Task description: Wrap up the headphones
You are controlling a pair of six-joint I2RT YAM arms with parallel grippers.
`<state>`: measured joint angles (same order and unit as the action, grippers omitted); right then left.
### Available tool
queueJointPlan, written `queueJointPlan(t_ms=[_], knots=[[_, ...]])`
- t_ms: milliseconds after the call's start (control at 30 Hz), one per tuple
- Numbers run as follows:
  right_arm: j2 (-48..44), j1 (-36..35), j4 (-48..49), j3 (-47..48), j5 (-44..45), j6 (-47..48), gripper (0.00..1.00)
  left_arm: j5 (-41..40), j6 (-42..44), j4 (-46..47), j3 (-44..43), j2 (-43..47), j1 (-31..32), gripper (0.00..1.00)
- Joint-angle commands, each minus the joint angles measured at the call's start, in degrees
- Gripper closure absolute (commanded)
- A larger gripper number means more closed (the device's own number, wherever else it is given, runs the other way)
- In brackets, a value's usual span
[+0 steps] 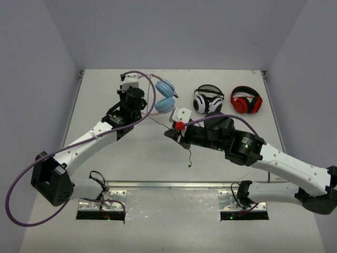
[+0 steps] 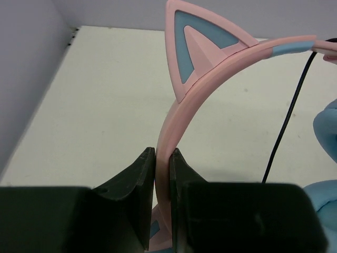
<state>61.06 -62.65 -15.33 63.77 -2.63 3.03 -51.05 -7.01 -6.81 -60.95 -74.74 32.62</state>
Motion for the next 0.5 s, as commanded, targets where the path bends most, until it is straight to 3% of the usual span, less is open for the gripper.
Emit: queueJointPlan(t_ms=[0,300,467], knots=[[0.55,0.16,-2.59,6.7,7.09,9.18,0.99,13.31,-0.29,11.9,2.93,3.72,0.07,1.0],[8.63,12.55,-9.54,16.82,9.3,15.24,0.99,18.79,-5.38,10.06,12.5,9.51,4.55,1.0],[12.06,13.26,-8.93,20.34,13.69,19.99,0.99,17.13,-6.18,7.44,15.68,12.25,11.04,1.0]])
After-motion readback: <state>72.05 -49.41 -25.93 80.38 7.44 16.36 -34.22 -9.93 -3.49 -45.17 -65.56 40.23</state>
